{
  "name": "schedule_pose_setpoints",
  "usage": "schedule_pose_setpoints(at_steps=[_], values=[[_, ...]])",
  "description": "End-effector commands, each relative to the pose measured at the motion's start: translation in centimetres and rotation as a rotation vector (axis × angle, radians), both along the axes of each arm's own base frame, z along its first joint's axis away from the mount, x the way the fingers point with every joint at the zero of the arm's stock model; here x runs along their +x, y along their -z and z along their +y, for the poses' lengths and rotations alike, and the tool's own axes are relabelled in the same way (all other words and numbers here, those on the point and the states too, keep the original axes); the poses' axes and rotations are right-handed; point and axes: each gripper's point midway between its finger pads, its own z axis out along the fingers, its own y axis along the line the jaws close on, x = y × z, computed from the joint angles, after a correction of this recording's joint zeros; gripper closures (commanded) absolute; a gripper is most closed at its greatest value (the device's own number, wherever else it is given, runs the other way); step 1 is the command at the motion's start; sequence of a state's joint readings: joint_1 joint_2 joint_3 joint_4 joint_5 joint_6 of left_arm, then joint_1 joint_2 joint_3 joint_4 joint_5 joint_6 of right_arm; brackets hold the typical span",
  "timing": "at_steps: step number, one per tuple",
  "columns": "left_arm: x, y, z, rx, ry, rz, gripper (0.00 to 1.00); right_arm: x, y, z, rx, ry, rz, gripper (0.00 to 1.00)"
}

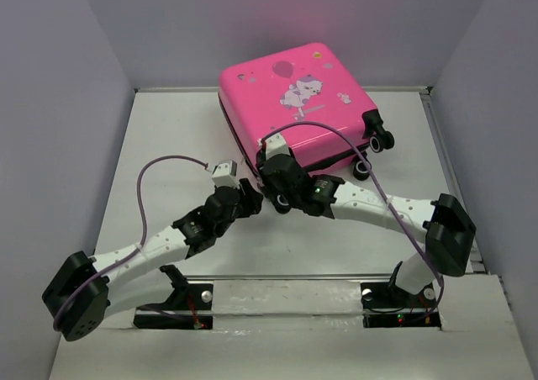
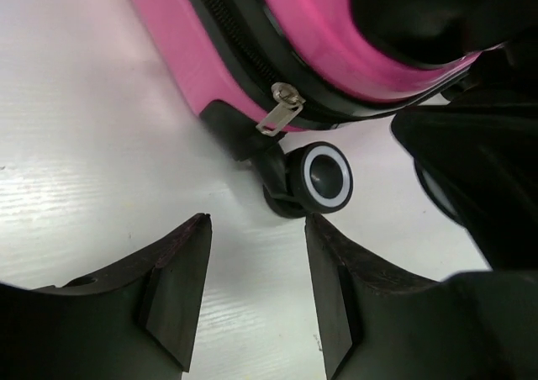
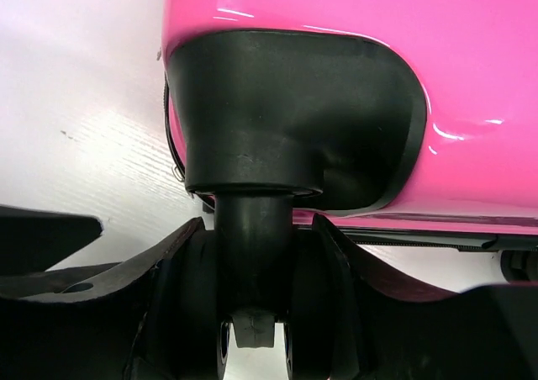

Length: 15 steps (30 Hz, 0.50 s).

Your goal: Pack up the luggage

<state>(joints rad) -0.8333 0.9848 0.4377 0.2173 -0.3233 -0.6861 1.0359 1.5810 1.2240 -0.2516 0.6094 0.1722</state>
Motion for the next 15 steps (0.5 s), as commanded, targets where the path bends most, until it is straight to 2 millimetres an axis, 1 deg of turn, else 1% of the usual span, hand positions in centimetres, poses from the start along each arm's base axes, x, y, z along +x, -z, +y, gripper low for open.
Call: schedule_pose_setpoints(at_steps=[1,2,4,7,8,9,10,11,12,13,14,15], values=[[2.8,-4.3,-2.0,-0.022,0.022,-0.124,0.41,0.8,-2.0,-0.8,0.044,0.016,-0.032,0.93],[3.1,-4.4,-2.2,-0.01,0.025,-0.137,0.42,0.6,-1.7,-1.0,0.039,0.01,-0.026,0.93],[3.6,-5.0,-2.6,-0.015,0.027,-0.159,0.42,0.3,-2.3,-1.2,0.055,0.003,-0.032,0.93],[4.2,-5.6,-3.8,-0.004,0.075,-0.19,0.44,-0.1,-2.6,-1.1,0.069,-0.024,-0.027,0.93],[4.7,-5.6,-4.3,0.006,0.073,-0.192,0.44,-0.1,-2.8,-1.1,0.075,-0.027,-0.029,0.93],[5.0,-5.5,-4.4,0.02,0.071,-0.191,0.46,-0.2,-2.9,-1.1,0.082,-0.029,-0.03,0.93],[5.3,-4.5,-4.4,0.056,0.07,-0.178,0.48,-0.3,-2.8,-1.2,0.084,-0.03,-0.03,0.93],[5.8,-4.9,-4.5,0.064,0.06,-0.182,0.5,-0.4,-3.1,-1.3,0.093,-0.03,-0.036,0.93],[6.0,-4.5,-4.3,0.081,0.045,-0.168,0.54,-0.4,-3.2,-1.3,0.101,-0.034,-0.038,0.93],[6.2,-4.2,-4.2,0.095,0.033,-0.161,0.55,-0.5,-3.4,-1.3,0.108,-0.038,-0.043,0.93],[6.4,-3.6,-4.2,0.105,0.031,-0.153,0.56,-0.6,-3.2,-1.4,0.104,-0.041,-0.041,0.93],[6.6,-3.6,-4.4,0.105,0.035,-0.154,0.59,-0.7,-3.5,-1.3,0.115,-0.05,-0.044,0.93]])
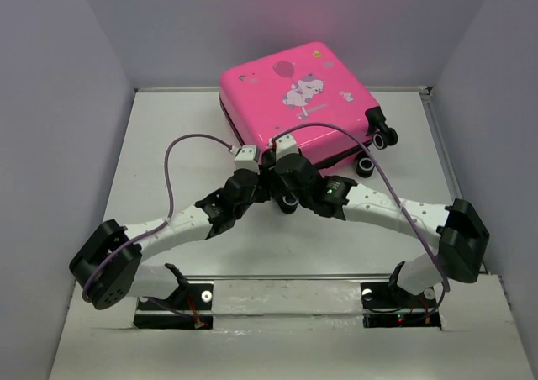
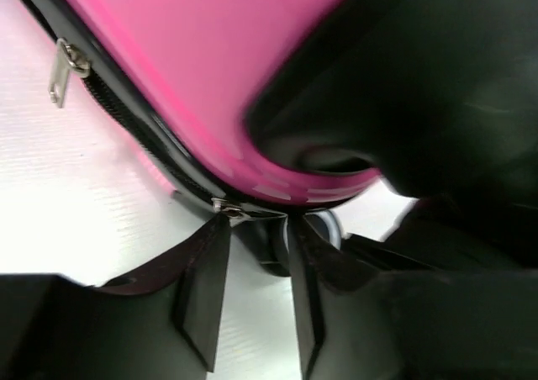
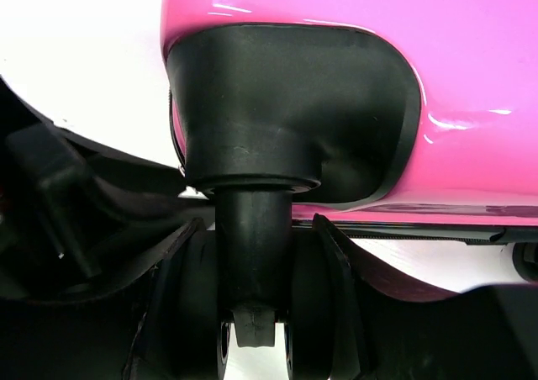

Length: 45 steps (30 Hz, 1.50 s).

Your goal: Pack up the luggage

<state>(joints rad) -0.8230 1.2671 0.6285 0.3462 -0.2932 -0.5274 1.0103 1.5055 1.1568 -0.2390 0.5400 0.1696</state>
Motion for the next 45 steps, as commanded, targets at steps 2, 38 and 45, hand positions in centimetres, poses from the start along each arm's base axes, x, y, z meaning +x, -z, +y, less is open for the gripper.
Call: schedule_pose_setpoints(at_steps=[2,38,45], values=[[2.6,-1.8,-0.3,0.024,-0.046,-0.077,0.65,-0.3,-3.2,-0.2,0.084,-0.022,-0.06,0.93],[-4.9,1.0,1.4,-0.229,0.223,-0.073,0.88,-4.7,-3.6,-2.8,0.157,-0.13,-0.04,0.93],[-5.3,-0.8,0.1,-0.211,0.319,-0.15,0.47,-4.6,-3.6,-2.6,0.154,-0.129,-0.037,0.93]])
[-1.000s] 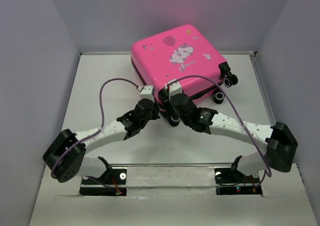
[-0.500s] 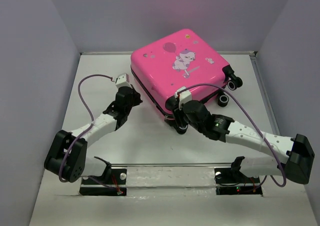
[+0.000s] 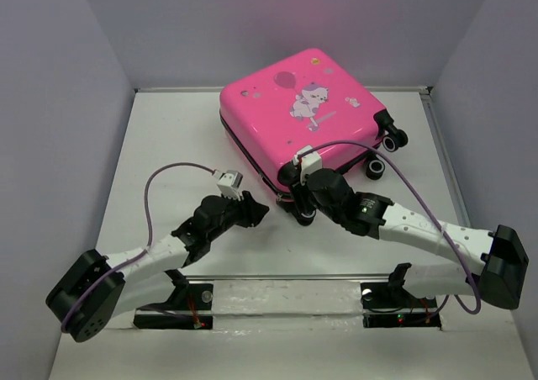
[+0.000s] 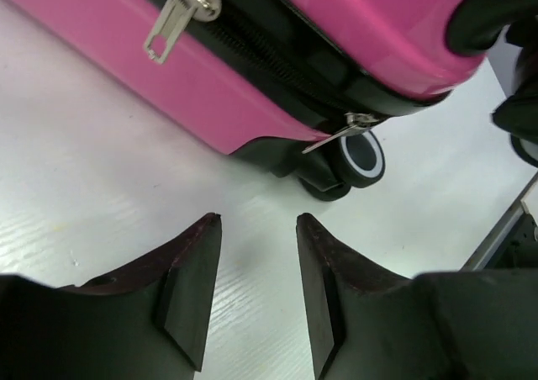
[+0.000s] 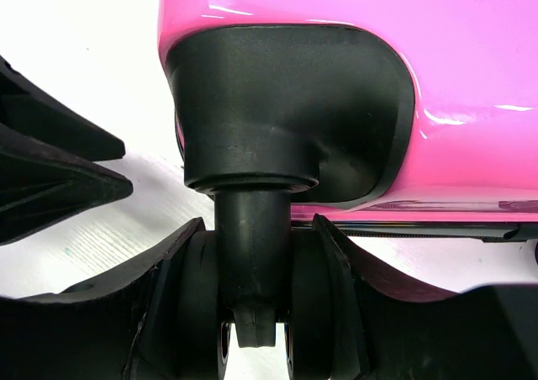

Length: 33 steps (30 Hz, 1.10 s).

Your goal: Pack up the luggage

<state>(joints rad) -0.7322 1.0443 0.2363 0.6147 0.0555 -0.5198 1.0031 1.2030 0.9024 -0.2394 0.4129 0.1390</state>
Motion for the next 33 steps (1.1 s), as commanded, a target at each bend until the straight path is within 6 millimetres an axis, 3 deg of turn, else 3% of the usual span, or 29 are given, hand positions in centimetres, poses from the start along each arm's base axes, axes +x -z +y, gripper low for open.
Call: schedule_pose_setpoints(at_steps=[1,12,15,17,18,19,21,24,28,30,33], values=[[1.2,-4.6,-2.4,-0.066,0.077,-0.155,0.47,0.1,-3.8,1.8,0.108,-0.013,-0.05,0.93],[3.7,-6.7,-6.2,-0.069,0.136,-0.199,0.5,0.1,-3.1,2.5,0.098,-0.032,-0.03,0.93],[3.9,-6.6,-6.8,-0.067,0.15,-0.195,0.57,0.0,-3.0,2.7,0.1,-0.037,-0.024,0.93],[4.3,-6.8,-7.1,-0.066,0.143,-0.198,0.68,0.0,-2.8,2.9,0.101,-0.043,-0.019,0.93],[4.5,-6.9,-7.1,-0.067,0.135,-0.199,0.85,-0.1,-2.7,3.0,0.105,-0.048,-0.016,0.93],[4.6,-7.0,-7.0,-0.066,0.122,-0.2,0.92,-0.1,-2.7,3.0,0.108,-0.047,-0.016,0.93],[5.0,-6.9,-6.6,-0.061,0.093,-0.195,0.94,-0.2,-2.5,2.8,0.11,-0.047,-0.013,0.93],[5.5,-6.6,-5.1,-0.029,0.011,-0.185,0.94,-0.4,-2.5,2.6,0.114,-0.049,-0.012,0.93],[7.1,-5.7,-1.2,0.076,-0.191,-0.162,0.94,-1.0,-2.6,2.3,0.125,-0.065,-0.013,0.93],[8.2,-5.0,1.7,0.157,-0.32,-0.138,0.94,-1.4,-3.0,2.1,0.142,-0.077,-0.015,0.93],[10.2,-5.5,5.2,0.191,-0.444,-0.124,0.94,-2.2,-3.8,2.0,0.169,-0.104,-0.02,0.93]])
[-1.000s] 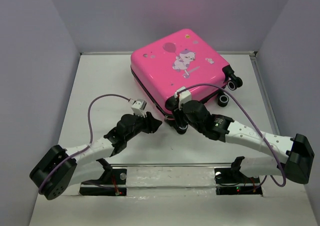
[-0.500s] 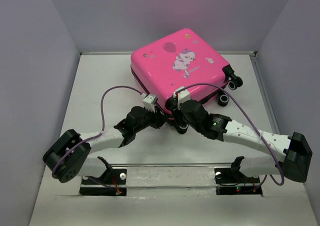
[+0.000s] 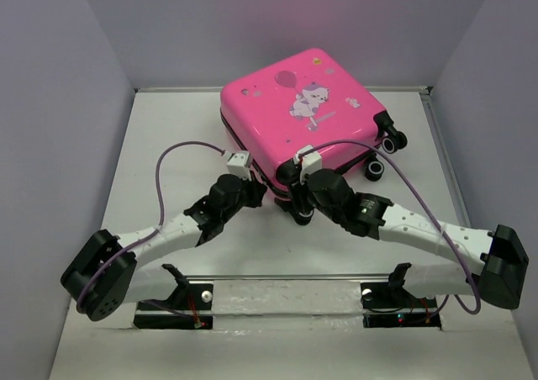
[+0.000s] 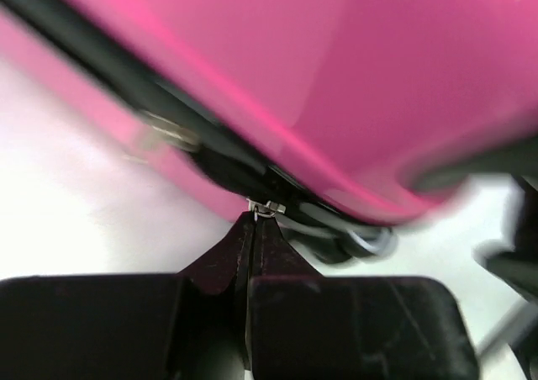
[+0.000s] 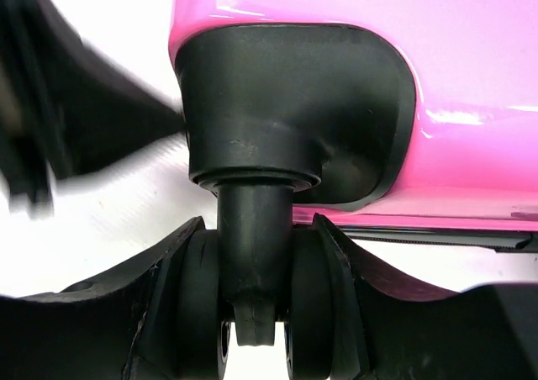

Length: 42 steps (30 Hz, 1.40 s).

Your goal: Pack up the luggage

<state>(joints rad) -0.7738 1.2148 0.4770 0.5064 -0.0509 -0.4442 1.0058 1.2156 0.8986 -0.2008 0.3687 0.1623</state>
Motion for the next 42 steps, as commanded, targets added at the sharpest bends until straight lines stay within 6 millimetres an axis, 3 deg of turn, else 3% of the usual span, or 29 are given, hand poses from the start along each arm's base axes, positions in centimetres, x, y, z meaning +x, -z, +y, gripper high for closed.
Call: schedule_pose_setpoints(at_steps=[1,7,10,12,13,14,15,16,17,18,19,20,21,22,23,25,26,28,30,33,34,37,38,42], values=[[6.9,-3.1,8.5,0.08,-0.43,-0.099,0.94,-2.0,-3.8,0.6,0.124,-0.073,-0.038,0.93],[10.3,-4.3,13.8,0.095,-0.624,-0.093,0.94,-2.9,-3.1,1.1,0.109,-0.107,-0.015,0.93],[11.1,-4.8,13.8,0.043,-0.624,-0.08,0.94,-3.1,-3.2,1.9,0.114,-0.121,-0.012,0.93],[10.4,-6.3,13.0,-0.037,-0.588,-0.108,0.93,-3.4,-2.9,2.7,0.112,-0.144,-0.008,0.93],[9.6,-5.6,12.9,-0.061,-0.578,-0.089,0.78,-3.6,-3.1,3.4,0.119,-0.161,-0.007,0.93],[8.8,-7.3,13.0,-0.11,-0.569,-0.124,0.68,-3.9,-3.1,3.9,0.121,-0.175,-0.007,0.93],[8.0,-7.8,13.1,-0.134,-0.562,-0.134,0.56,-4.3,-3.2,4.5,0.124,-0.193,-0.006,0.93],[7.1,-7.3,13.3,-0.147,-0.552,-0.127,0.35,-4.1,-3.6,4.9,0.136,-0.197,-0.012,0.93],[5.8,-9.2,13.4,-0.202,-0.532,-0.156,0.28,-4.6,-3.8,5.9,0.144,-0.223,-0.007,0.93],[5.0,-9.7,13.6,-0.218,-0.525,-0.162,0.11,-5.2,-4.2,6.8,0.159,-0.251,-0.011,0.93],[4.4,-10.6,13.8,-0.232,-0.518,-0.173,0.1,-5.5,-4.4,7.4,0.164,-0.263,-0.011,0.93],[3.1,-11.9,14.2,-0.246,-0.502,-0.193,0.01,-5.6,-5.6,8.2,0.187,-0.273,-0.02,0.93],[2.5,-13.4,14.4,-0.259,-0.498,-0.215,0.01,-6.2,-5.5,9.4,0.188,-0.296,-0.018,0.89],[1.9,-14.4,14.7,-0.265,-0.493,-0.228,0.01,-6.3,-5.8,10.0,0.192,-0.304,-0.022,0.76],[0.9,-15.1,15.1,-0.264,-0.487,-0.234,0.01,-6.5,-7.0,10.8,0.207,-0.316,-0.038,0.46],[-0.3,-17.5,15.2,-0.288,-0.455,-0.266,0.01,-7.2,-7.0,11.8,0.18,-0.324,-0.048,0.11],[-1.2,-18.2,15.3,-0.29,-0.442,-0.27,0.01,-7.3,-7.3,11.9,0.167,-0.319,-0.058,0.0],[-2.2,-20.1,15.5,-0.304,-0.421,-0.292,0.01,-7.4,-8.6,11.7,0.16,-0.312,-0.073,0.0],[-3.2,-20.9,15.0,-0.304,-0.369,-0.296,0.01,-7.3,-9.0,10.1,0.119,-0.282,-0.065,0.0],[-4.3,-22.8,14.5,-0.322,-0.307,-0.325,0.01,-7.2,-12.1,7.1,0.145,-0.244,-0.119,0.0],[-4.8,-23.6,14.2,-0.338,-0.282,-0.336,0.01,-7.7,-14.3,5.5,0.188,-0.251,-0.157,0.0],[-5.8,-25.6,14.0,-0.369,-0.244,-0.378,0.01,-7.9,-17.7,2.3,0.271,-0.215,-0.217,0.0],[-6.1,-26.1,14.3,-0.371,-0.245,-0.399,0.01,-8.0,-19.3,-0.1,0.314,-0.18,-0.256,0.0],[-6.6,-26.9,14.8,-0.388,-0.254,-0.44,0.01,-8.3,-21.2,-4.9,0.414,-0.107,-0.329,0.0]])
